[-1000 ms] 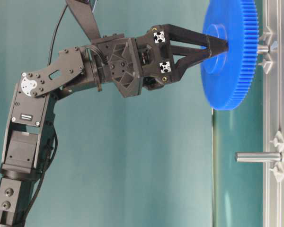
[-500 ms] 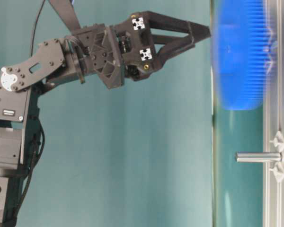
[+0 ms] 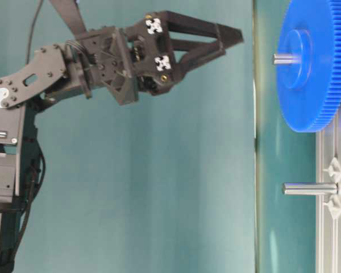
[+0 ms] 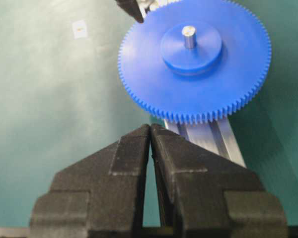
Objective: Insert the large gear onto the shaft.
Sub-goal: 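Lower the gear onto the shaft and open the left gripper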
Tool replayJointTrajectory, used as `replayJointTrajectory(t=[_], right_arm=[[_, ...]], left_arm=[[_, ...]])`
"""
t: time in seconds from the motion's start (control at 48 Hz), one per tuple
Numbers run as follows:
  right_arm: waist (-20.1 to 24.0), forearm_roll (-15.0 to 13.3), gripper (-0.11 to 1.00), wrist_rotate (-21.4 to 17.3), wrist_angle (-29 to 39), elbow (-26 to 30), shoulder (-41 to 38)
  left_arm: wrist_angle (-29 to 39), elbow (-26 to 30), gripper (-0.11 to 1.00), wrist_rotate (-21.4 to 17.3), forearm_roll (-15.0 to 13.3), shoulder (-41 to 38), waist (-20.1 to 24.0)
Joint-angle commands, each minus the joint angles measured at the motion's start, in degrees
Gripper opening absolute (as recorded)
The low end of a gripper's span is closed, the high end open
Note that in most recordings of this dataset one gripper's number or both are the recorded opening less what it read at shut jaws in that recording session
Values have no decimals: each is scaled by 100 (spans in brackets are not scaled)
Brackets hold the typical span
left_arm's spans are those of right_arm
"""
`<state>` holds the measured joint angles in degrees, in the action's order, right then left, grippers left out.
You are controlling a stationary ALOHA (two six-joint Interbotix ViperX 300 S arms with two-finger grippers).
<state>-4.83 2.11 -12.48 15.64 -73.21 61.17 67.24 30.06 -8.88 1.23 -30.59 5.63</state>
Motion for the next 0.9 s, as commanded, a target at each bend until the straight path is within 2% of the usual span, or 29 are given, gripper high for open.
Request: replayJointTrajectory(t=[0.0, 0.479, 0.875], right_arm=[[-18, 0, 14, -62, -44, 62, -26], [-18, -9, 14, -62, -79, 35, -26], [-18, 0, 14, -62, -79, 35, -18]], left_arm=[[-35, 193, 83, 9, 0, 325, -53], [-35, 193, 83, 26, 0, 448, -79], [-53, -97, 83, 167, 0, 712, -79]])
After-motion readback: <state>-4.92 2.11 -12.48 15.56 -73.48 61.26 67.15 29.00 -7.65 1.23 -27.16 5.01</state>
